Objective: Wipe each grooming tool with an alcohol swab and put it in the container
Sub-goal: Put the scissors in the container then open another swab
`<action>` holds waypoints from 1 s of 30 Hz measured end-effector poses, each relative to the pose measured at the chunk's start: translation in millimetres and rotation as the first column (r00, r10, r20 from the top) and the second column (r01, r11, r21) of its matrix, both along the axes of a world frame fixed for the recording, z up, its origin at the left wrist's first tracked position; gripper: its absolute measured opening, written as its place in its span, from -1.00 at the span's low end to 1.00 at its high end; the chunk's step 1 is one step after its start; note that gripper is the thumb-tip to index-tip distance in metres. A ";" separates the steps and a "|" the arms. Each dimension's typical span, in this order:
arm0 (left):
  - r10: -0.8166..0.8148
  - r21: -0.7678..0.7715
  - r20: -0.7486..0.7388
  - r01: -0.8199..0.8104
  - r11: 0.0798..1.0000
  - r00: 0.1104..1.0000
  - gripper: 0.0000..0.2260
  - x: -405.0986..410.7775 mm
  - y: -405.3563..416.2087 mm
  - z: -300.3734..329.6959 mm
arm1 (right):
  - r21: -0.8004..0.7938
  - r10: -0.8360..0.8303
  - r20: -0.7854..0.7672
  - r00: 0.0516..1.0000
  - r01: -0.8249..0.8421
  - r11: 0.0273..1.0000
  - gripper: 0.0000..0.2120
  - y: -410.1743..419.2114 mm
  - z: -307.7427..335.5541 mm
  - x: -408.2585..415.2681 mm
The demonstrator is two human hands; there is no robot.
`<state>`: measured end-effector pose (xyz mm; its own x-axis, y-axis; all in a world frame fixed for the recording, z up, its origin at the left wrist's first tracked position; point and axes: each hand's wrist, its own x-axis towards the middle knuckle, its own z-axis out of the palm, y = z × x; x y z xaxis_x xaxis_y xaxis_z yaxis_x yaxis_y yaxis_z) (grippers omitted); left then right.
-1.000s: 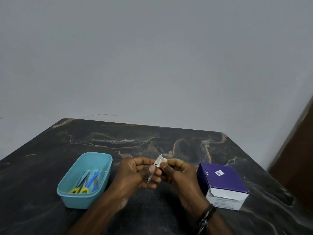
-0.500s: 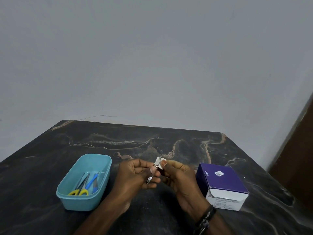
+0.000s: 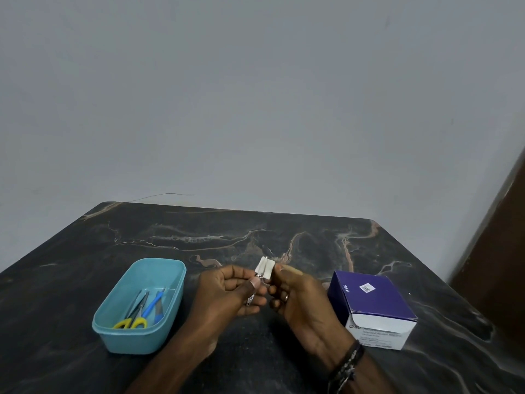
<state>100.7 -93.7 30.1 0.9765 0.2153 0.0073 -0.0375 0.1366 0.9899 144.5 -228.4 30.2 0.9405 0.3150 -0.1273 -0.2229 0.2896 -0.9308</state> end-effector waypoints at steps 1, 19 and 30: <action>0.005 0.001 -0.001 -0.005 1.000 1.000 -0.95 0.1 0.1 0.0 | -0.002 0.011 0.020 1.000 -0.011 1.000 -0.77 0.0 0.5 -0.4; -0.046 0.112 0.042 0.041 0.993 0.998 -0.93 -0.8 2.8 -0.4 | -0.156 0.026 0.152 0.988 -0.002 0.988 -0.79 -7.4 -0.5 -2.4; -0.069 0.172 0.074 0.055 0.984 0.995 -0.94 0.5 3.3 -4.1 | -0.158 0.032 0.161 0.986 -0.006 0.988 -0.78 -6.7 -2.7 -1.8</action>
<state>101.2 -90.3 26.0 0.9829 0.1432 0.1159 -0.1130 -0.0284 0.9932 142.6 -235.2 27.5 0.9468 0.3212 -0.0218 -0.0686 0.1352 -0.9884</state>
